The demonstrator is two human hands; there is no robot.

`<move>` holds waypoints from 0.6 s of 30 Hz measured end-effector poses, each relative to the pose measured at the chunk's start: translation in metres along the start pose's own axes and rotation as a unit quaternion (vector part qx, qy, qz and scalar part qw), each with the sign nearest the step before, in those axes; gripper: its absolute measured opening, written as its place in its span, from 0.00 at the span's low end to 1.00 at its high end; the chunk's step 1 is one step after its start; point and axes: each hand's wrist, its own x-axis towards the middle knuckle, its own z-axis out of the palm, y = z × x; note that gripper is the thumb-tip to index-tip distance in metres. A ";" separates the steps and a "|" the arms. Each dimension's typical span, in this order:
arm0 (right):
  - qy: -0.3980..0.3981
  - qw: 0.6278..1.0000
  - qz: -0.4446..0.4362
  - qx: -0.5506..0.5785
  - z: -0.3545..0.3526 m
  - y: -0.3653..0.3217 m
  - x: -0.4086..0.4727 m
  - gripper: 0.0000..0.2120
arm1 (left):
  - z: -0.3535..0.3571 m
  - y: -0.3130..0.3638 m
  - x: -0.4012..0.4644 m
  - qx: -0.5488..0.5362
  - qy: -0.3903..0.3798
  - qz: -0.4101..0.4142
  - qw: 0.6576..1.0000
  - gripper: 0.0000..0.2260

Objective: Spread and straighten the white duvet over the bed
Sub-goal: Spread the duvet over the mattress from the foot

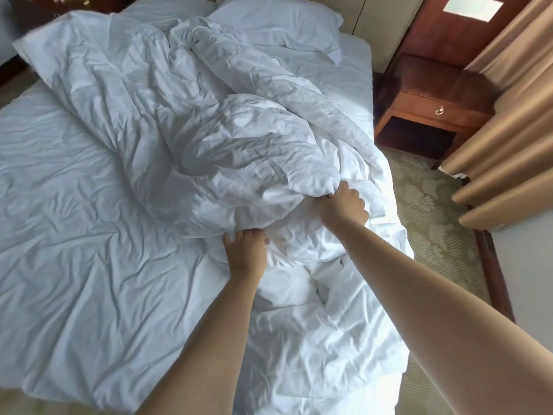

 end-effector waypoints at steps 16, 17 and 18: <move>-0.035 0.963 -0.266 0.039 -0.049 0.063 -0.125 0.35 | -0.146 0.037 -0.086 -0.322 0.013 -0.104 0.941 0.15; -0.050 0.959 -0.276 0.038 -0.058 0.068 -0.130 0.37 | -0.167 0.044 -0.091 -0.356 0.028 -0.116 0.927 0.14; -0.069 0.954 -0.290 0.038 -0.066 0.072 -0.135 0.38 | -0.190 0.054 -0.096 -0.395 0.047 -0.121 0.909 0.13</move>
